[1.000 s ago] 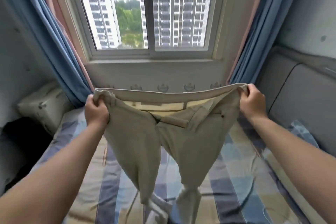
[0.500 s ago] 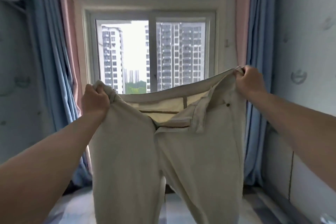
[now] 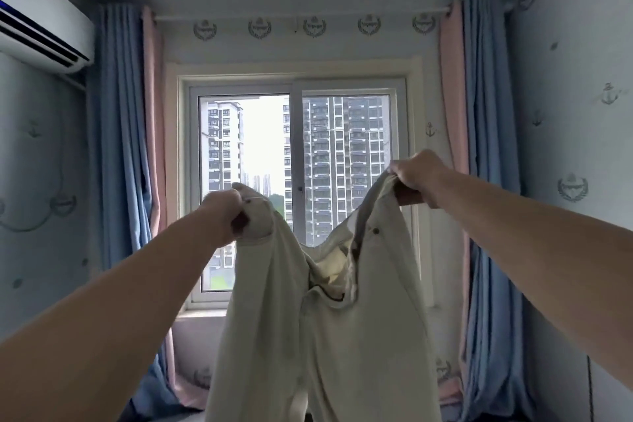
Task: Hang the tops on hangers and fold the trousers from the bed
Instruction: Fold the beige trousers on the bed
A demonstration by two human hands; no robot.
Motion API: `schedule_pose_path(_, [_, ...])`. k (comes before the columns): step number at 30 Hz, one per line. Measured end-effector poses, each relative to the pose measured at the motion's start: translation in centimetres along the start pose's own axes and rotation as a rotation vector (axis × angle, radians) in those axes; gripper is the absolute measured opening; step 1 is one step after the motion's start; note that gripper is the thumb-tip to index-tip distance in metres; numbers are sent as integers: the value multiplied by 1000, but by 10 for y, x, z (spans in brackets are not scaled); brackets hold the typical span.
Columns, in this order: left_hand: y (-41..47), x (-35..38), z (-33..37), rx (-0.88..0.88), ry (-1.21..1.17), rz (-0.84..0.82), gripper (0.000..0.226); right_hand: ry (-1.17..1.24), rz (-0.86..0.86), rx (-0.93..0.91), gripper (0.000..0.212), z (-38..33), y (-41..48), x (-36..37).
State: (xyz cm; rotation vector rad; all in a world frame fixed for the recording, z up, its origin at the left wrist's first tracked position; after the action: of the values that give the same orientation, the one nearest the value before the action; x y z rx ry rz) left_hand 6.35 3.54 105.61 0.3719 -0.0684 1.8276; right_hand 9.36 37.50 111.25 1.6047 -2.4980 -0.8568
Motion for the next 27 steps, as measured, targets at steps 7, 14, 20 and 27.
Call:
schedule_pose_path(7, [-46,51,11,65,5,-228,29,178,-265,-18,14,-40,-32,44])
schedule_pose_path(14, [-81,69,8,113,28,-431,10,137,-349,-104,11,-68,-56,66])
schedule_pose_path(20, [-92,68,-2,266,68,-476,44,165,-328,-143,11,-89,-73,77])
schedule_pose_path(27, [-78,35,5,337,-9,-353,28,45,217,-715,29,-58,-97,53])
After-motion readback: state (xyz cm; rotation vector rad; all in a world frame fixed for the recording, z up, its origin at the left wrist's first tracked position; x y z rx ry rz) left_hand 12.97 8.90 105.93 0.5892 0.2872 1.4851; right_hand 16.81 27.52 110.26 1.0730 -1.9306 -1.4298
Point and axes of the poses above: each hand's wrist, its own y-axis towards the middle knuckle, its own x-axis out of the palm, z = x × y, the point moved 4 cm from there along y, towards the middle knuckle, and after that the axes turned 2 degrees about -x, right-handed, at the moved point
